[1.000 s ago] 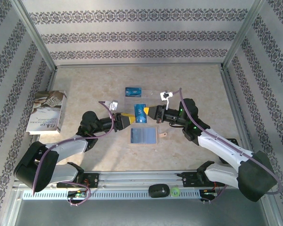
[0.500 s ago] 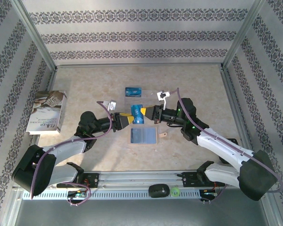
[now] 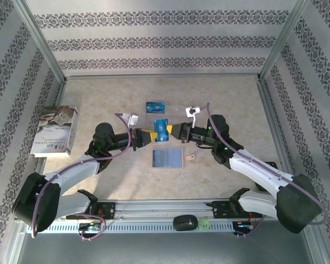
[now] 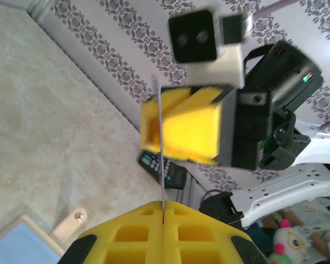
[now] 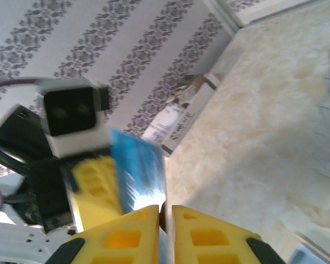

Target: Take the credit cards out of the card holder

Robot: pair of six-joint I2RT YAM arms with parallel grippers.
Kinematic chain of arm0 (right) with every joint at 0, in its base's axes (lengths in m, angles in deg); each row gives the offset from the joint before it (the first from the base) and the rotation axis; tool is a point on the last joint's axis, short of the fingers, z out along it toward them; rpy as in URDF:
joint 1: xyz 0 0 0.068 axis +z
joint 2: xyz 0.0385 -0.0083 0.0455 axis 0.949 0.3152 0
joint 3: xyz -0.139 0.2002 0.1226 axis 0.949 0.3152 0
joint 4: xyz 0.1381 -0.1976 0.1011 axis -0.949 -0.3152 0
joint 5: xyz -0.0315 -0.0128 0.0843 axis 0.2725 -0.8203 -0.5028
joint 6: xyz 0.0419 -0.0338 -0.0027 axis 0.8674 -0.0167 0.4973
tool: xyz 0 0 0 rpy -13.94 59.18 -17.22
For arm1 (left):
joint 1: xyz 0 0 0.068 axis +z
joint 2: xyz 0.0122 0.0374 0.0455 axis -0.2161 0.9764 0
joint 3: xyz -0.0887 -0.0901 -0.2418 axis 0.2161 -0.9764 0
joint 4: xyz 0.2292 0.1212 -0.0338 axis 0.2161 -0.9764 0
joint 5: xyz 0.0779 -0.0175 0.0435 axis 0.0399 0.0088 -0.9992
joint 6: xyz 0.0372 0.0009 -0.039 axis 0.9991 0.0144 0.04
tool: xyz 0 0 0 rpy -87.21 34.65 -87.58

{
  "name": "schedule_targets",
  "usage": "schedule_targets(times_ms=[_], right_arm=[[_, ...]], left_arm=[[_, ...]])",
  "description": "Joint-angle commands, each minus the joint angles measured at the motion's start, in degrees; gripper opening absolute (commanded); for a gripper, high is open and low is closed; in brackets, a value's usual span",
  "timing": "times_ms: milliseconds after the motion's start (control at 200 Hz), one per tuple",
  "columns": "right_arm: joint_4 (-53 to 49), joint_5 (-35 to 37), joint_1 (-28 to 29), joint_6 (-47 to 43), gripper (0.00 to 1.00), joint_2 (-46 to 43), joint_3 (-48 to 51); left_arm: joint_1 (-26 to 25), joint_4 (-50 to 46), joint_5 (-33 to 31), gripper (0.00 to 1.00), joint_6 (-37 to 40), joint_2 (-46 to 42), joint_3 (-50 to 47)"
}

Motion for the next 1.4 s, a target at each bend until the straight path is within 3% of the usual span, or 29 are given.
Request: schedule_targets(times_ms=[0,115,285,450,779,974,1394], right_arm=[[0.5,-0.52,-4.5,1.28,0.15,-4.89,4.4],[0.23,-1.86,-7.76,2.26,0.15,-7.7,7.04],[0.82,-3.5,-10.36,3.16,0.13,-9.57,9.46],[2.09,-4.17,-11.78,3.55,0.12,-9.97,11.03],[3.78,-4.13,-12.65,3.69,0.1,-7.12,11.6],[4.5,-4.16,-13.18,3.43,0.09,-4.61,11.5],[7.37,-5.08,-13.67,4.0,0.09,0.37,10.25]], left_arm=[[0.3,-19.87,-1.22,0.0,15.38,-1.44,7.85],[-0.83,-41.02,-7.11,0.0,33.45,-0.19,19.06],[-1.03,-70.64,-14.08,0.0,60.3,8.88,39.6],[-1.04,-85.83,-21.98,0.0,80.82,19.31,52.97],[-0.38,-92.33,-41.51,0.0,98.91,37.79,72.39],[-1.04,-88.01,-48.18,0.0,105.27,41.59,73.95],[-1.41,-85.83,-49.0,0.0,109.65,43.93,74.29]])
